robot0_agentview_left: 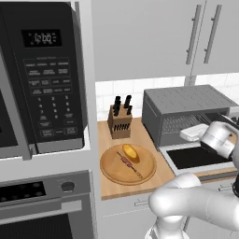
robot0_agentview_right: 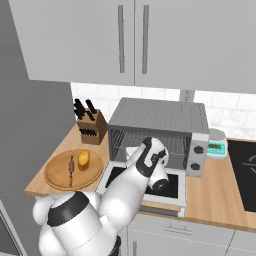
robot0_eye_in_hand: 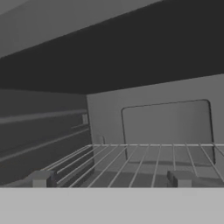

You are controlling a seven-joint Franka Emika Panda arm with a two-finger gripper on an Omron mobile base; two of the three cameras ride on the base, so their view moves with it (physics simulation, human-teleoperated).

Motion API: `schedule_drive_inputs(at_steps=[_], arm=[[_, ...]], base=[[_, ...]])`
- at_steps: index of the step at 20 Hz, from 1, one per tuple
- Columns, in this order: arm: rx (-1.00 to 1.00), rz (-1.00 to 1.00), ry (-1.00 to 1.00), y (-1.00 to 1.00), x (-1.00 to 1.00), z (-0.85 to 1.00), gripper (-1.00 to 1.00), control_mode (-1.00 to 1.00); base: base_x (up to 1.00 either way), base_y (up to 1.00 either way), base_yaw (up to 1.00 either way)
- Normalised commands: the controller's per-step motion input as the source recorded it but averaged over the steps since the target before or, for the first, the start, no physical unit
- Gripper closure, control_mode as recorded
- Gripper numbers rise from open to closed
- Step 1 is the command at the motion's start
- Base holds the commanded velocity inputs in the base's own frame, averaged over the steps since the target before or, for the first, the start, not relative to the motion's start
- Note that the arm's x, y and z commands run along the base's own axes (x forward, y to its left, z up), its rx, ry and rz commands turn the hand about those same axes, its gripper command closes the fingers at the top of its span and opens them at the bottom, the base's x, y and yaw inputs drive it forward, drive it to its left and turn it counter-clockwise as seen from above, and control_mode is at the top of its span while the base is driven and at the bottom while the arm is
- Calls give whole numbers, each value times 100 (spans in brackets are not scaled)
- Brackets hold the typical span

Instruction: Pick up the kebab skewer and baguette bread, and place them inside the toaster oven. Close the toaster oven door and start by setting the timer.

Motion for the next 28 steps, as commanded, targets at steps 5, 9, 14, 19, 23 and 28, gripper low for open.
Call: schedule_drive_inputs(at_steps=[5, 9, 14, 19, 23, 28], arm=[[0, 1, -2, 0, 26, 0, -100, -100], [0, 1, -1, 0, 16, -11, -100, -100], [0, 0, 0, -7, 0, -35, -100, -100], [0, 0, 0, -5, 1, -24, -100, -100], [0, 0, 0, -16, -6, -42, -100, -100], [0, 0, 0, -19, -31, -57, -100, -100]], base=[[0, 0, 0], [0, 0, 0], [0, 0, 0], [0, 0, 0], [0, 0, 0], [0, 0, 0]])
